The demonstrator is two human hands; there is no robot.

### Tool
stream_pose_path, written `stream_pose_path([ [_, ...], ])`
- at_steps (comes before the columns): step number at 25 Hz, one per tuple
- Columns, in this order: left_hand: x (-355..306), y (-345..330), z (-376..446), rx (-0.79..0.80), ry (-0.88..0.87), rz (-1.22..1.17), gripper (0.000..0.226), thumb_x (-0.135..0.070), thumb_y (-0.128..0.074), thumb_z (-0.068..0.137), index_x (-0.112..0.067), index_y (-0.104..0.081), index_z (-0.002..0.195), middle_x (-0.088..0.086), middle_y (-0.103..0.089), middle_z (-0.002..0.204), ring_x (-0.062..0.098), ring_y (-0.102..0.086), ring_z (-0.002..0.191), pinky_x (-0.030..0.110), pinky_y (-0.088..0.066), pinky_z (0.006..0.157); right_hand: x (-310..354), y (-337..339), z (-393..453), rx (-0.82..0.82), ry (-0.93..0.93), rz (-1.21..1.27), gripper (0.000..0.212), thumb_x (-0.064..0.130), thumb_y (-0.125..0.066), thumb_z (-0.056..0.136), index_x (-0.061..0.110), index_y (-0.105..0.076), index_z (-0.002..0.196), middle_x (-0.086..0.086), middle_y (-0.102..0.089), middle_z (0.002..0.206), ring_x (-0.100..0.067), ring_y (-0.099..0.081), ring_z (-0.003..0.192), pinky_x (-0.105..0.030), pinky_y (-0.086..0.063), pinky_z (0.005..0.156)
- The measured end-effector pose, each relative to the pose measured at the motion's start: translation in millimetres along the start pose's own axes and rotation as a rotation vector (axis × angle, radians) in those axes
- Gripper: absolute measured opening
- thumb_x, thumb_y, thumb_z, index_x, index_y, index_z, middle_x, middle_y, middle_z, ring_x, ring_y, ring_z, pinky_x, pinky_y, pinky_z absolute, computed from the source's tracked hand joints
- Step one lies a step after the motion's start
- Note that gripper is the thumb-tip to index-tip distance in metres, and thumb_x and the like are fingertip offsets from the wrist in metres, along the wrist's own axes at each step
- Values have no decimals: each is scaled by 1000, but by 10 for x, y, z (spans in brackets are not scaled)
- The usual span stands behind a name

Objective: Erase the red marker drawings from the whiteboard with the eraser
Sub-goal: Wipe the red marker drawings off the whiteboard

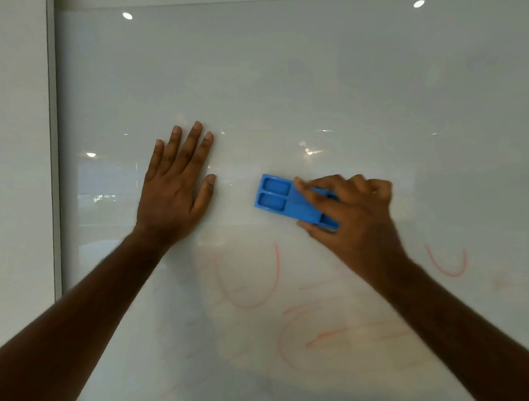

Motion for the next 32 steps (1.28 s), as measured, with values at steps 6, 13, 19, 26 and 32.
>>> stream_pose_path([
  [6,128,53,-29,29,-99,-3,67,-42,-38,114,-17,-24,174,3,-19,183,25,-13,170,47,-19,137,559,-209,-458,65,188,-30,62,48,-65,90,34,-53,149,7,-65,128,-22,-58,91,-46,-37,88],
  [13,351,117,-215,63,-168,37,67,-43,-37,114,-15,-26,173,4,-20,182,25,-15,170,47,-23,136,134,45,-599,34,245,-131,59,46,-66,91,32,-53,147,6,-68,127,-24,-57,91,-47,-35,88],
  [19,470,91,-238,24,-131,-112,60,-30,-40,115,-10,-32,171,7,-24,181,26,-17,170,42,-15,138,316,-120,115,-35,-19,23,59,54,-71,90,36,-60,145,10,-66,124,-24,-60,97,-46,-33,88],
  [26,652,140,-214,82,-209,-91,60,-39,-43,116,-13,-35,170,4,-28,179,22,-21,168,38,-19,137,1200,-469,-204,48,175,44,62,46,-69,89,33,-54,148,8,-65,127,-22,-57,92,-46,-36,88],
  [32,779,134,-361,13,-169,-81,58,-38,-41,117,-12,-37,169,5,-29,179,26,-21,168,40,-15,138,982,-337,-422,65,286,-72,60,47,-64,91,34,-52,148,8,-67,129,-22,-55,92,-46,-32,91],
])
Point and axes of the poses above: each hand's wrist, its own z-axis towards the middle knuckle, its own y-axis out of the back of the hand, x = y × z, the point moved 10 cm from there along z, towards the middle knuckle
